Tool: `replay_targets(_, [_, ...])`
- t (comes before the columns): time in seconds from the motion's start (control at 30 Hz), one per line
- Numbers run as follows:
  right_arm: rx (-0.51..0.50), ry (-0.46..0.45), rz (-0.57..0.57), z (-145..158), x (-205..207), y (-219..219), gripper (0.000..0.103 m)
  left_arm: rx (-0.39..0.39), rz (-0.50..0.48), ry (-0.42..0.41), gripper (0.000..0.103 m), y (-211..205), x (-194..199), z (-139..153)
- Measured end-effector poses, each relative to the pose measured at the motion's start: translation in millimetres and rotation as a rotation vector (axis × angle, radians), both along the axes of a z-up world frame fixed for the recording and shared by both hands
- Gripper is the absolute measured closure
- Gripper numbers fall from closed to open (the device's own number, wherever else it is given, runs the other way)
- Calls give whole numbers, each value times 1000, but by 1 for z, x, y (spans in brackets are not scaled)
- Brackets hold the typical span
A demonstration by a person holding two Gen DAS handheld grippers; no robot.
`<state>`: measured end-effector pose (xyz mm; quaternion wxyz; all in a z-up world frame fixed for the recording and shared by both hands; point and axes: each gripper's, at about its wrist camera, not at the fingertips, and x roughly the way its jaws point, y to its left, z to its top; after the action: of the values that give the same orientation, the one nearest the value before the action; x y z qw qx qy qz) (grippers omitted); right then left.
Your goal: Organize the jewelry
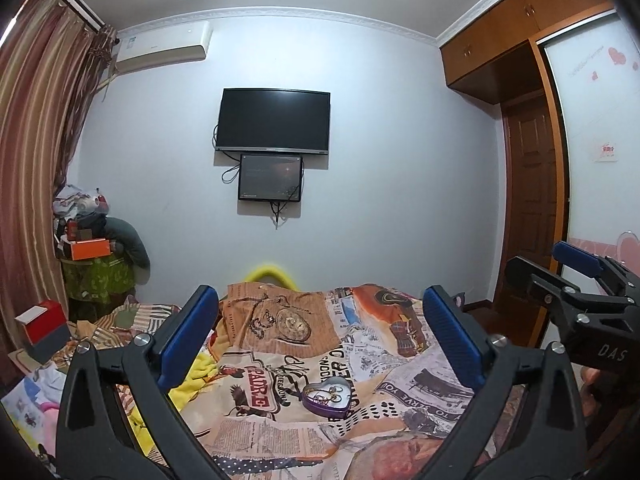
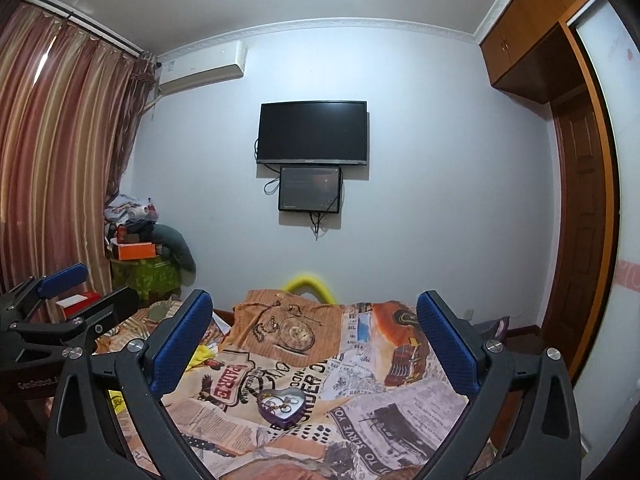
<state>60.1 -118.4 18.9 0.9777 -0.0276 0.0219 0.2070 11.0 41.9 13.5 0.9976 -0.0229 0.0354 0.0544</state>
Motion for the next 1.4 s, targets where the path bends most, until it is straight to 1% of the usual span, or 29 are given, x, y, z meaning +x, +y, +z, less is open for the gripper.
replay_targets(0.4, [-6, 28, 1, -5, -2, -5, 2, 17, 13, 17, 0, -6, 6, -5])
replay_targets(0.8, [7, 59, 0, -4, 1, -9, 2, -12, 14, 28, 0, 0, 10, -6])
replay_targets(1.4, [17, 68, -1, -3, -1, -12, 2, -30, 3, 35, 0, 4, 14, -8])
